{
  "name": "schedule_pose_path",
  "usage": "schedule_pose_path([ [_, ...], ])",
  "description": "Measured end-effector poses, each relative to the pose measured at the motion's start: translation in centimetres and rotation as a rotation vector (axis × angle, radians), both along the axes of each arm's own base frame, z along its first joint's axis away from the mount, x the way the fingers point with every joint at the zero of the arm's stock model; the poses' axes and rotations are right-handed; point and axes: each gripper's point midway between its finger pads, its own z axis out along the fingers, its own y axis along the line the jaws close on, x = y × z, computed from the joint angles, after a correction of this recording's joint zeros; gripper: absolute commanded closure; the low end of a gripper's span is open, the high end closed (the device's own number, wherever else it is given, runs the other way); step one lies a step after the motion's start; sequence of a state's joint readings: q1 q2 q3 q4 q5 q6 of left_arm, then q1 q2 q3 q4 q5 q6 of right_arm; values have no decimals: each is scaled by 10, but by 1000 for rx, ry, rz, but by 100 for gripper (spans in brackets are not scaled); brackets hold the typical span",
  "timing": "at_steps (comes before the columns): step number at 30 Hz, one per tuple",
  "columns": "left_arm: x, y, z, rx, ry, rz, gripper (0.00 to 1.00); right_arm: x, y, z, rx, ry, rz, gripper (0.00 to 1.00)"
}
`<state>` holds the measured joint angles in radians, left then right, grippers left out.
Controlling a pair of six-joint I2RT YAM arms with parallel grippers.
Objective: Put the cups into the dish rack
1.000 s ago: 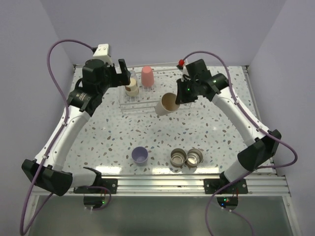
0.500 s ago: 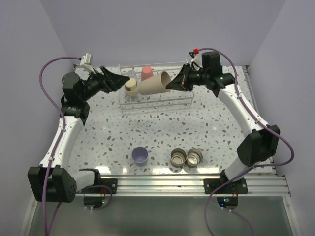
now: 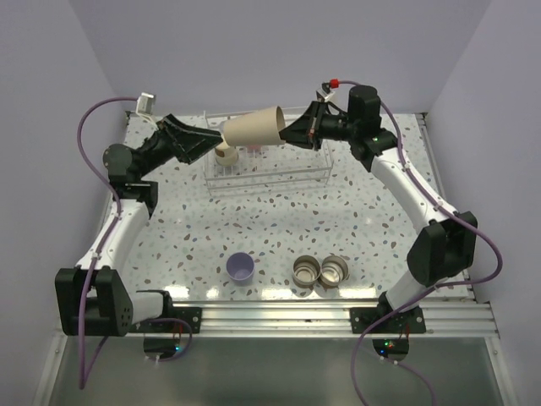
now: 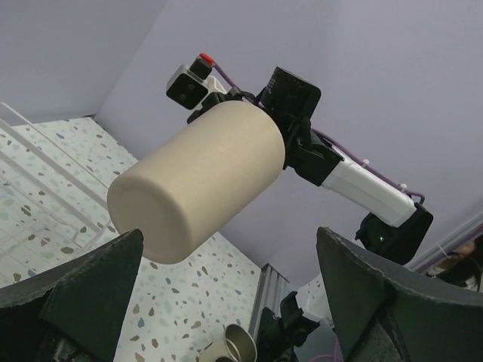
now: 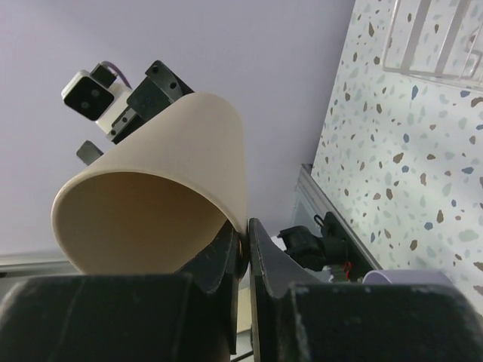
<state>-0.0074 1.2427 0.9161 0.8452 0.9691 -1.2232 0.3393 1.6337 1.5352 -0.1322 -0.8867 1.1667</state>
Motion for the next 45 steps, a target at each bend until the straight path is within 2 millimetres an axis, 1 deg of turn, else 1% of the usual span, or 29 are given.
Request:
schedule_pose_path([
  [3, 0, -1, 0, -11, 4, -21, 0, -3, 5, 3, 18, 13, 12, 100],
  [10, 1, -2, -2, -24, 20, -39, 0, -16, 21, 17, 68, 1, 64, 100],
  [13, 1, -1, 0, -27, 13, -40, 0, -18, 23, 20, 80, 6, 72, 100],
  [20, -5, -2, 11, -75, -5, -70, 0, -20, 27, 23, 102, 16, 98, 100],
  [23, -5, -2, 9, -99, 1, -90, 0, -21, 30, 25, 113, 22, 103, 100],
  [26, -4, -2, 4, -109, 20, -97, 0, -22, 33, 28, 124, 22, 109, 100],
  [31, -4, -2, 0, -116, 38, -94, 0, -23, 38, 27, 132, 34, 120, 100],
  [39, -9, -1, 10, -144, 6, -105, 0, -26, 41, 28, 138, 37, 133, 100],
  [43, -9, -1, 11, -157, 6, -107, 3, -28, 43, 29, 140, 35, 139, 100],
  [44, -9, -1, 11, -159, 7, -105, 5, -28, 43, 29, 141, 36, 139, 100],
  [45, -9, -1, 12, -162, 8, -104, 10, -29, 44, 29, 141, 37, 141, 100],
])
